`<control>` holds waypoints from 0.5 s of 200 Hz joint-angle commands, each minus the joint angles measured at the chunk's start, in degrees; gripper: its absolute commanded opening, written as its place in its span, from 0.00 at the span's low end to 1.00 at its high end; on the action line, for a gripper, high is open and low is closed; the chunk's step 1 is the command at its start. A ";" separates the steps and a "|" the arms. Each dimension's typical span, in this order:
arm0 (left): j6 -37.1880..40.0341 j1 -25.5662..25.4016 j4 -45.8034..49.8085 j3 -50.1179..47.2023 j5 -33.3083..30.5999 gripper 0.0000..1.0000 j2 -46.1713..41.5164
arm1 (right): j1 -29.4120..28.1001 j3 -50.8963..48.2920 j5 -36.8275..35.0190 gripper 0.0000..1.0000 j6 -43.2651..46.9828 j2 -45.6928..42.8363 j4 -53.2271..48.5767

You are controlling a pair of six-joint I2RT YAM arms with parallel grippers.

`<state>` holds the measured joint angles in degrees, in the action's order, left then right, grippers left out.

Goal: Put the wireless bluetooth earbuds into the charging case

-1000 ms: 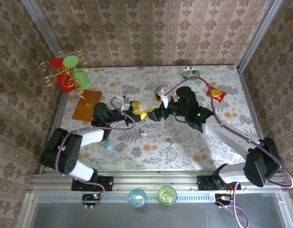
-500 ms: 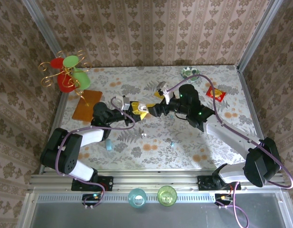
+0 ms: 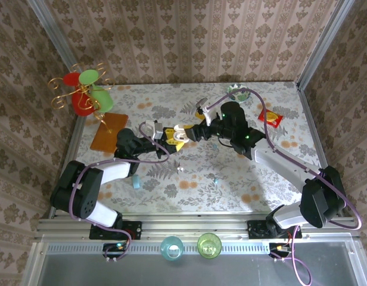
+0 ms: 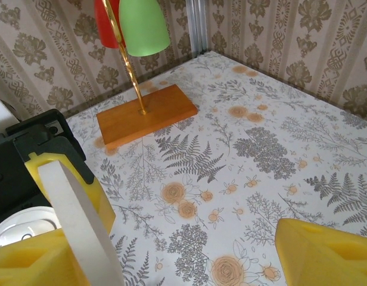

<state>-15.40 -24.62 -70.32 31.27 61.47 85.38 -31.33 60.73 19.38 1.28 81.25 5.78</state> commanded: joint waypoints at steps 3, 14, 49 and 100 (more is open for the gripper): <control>3.72 0.06 -3.13 0.22 -3.31 0.28 -0.85 | 0.39 0.63 0.31 0.79 -0.49 -2.53 -0.60; 5.60 0.01 -3.06 -0.10 -6.95 0.28 -0.67 | 0.22 -0.11 0.88 0.80 -1.10 -4.11 -0.25; 12.80 -0.64 -3.17 -1.37 -16.75 0.28 -0.64 | -1.69 -1.63 -2.14 0.81 -4.40 -8.08 -1.42; 23.31 -3.25 -3.22 -3.17 -28.17 0.28 -0.41 | -6.20 5.86 -14.94 0.66 -29.44 -6.21 -16.50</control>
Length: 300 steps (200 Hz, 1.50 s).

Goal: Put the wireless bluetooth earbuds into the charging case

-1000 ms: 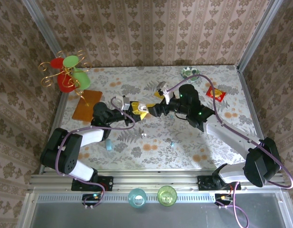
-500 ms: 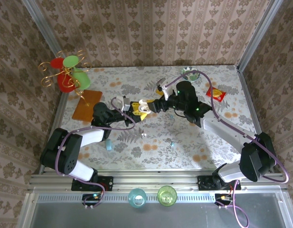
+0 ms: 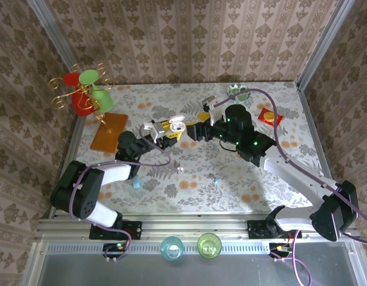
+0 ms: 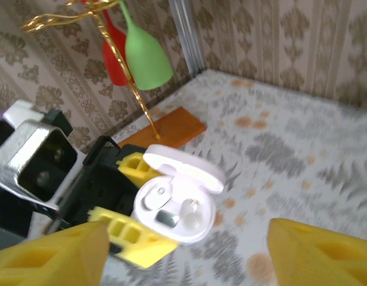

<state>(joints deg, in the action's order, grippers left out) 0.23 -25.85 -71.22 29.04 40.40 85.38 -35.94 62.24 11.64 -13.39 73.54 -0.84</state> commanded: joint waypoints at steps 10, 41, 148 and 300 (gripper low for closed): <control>8.92 -2.32 -2.43 -1.17 -7.69 0.28 -0.21 | -2.66 6.06 -7.68 0.63 -17.67 2.56 -12.52; 10.05 -2.89 -2.43 -1.26 -7.75 0.28 0.65 | -5.22 10.99 -8.82 0.49 -20.95 5.82 -18.72; 5.34 -2.70 -2.28 -0.55 -4.91 0.28 0.65 | -6.47 15.35 -7.95 0.49 -13.86 11.29 -19.72; -17.69 -0.63 -2.26 3.30 19.74 0.28 -1.13 | -0.20 -0.16 8.32 0.78 24.64 3.29 -5.33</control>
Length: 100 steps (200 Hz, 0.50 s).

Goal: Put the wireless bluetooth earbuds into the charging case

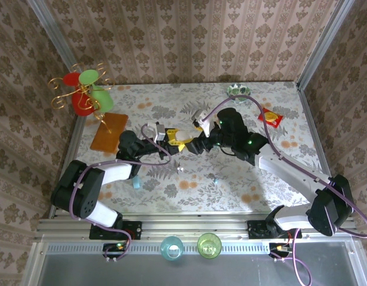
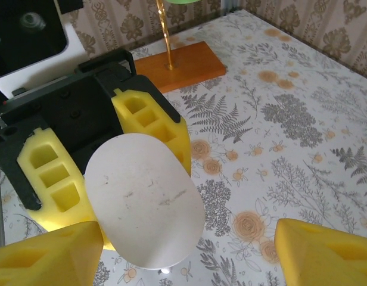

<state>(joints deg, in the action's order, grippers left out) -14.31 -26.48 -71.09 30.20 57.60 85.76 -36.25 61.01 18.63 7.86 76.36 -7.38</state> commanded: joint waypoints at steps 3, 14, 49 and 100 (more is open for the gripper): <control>-3.20 -0.03 -2.39 2.22 2.70 0.28 -1.48 | 0.08 1.08 0.84 0.78 3.18 0.46 1.36; -3.21 -0.04 -2.41 2.38 3.68 0.27 -1.54 | 0.68 1.12 -0.82 0.76 1.99 0.63 1.82; -3.37 -0.06 -2.39 2.32 5.49 0.28 -1.48 | 3.16 0.98 -1.77 0.70 -1.72 -0.07 3.86; -3.77 -0.06 -2.40 2.65 6.35 0.28 -0.51 | 4.09 1.41 -0.34 0.67 -3.72 0.86 5.41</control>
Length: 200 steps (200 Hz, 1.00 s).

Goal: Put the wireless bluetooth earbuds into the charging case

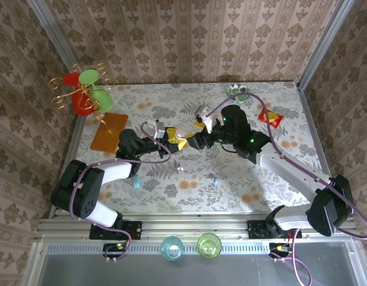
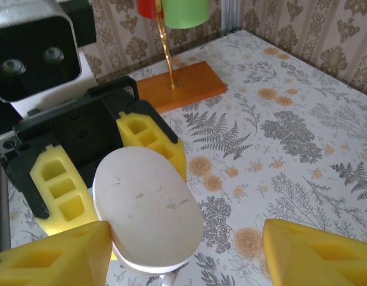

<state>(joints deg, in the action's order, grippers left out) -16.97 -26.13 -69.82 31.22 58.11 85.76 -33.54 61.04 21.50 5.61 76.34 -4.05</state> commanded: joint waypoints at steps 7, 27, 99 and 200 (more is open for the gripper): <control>-1.18 -0.36 -3.74 1.68 5.88 0.27 -0.46 | 1.37 1.55 -3.28 0.67 -1.52 1.06 2.12; -1.36 -0.41 -3.74 1.65 6.23 0.28 -0.52 | 1.63 1.71 -4.01 0.67 -1.99 1.43 2.46; -0.81 -0.39 -3.74 0.98 3.94 0.27 -0.42 | 2.69 3.94 -4.60 0.67 -4.50 3.03 2.30; 2.12 -0.41 -3.86 0.51 -9.19 0.27 1.48 | 1.96 1.81 -4.17 0.79 -10.01 -0.16 3.59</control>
<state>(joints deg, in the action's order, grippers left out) -16.64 -26.26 -71.24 31.29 52.71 86.52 -31.14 62.87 18.65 -0.80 78.74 -1.85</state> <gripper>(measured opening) 0.363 0.786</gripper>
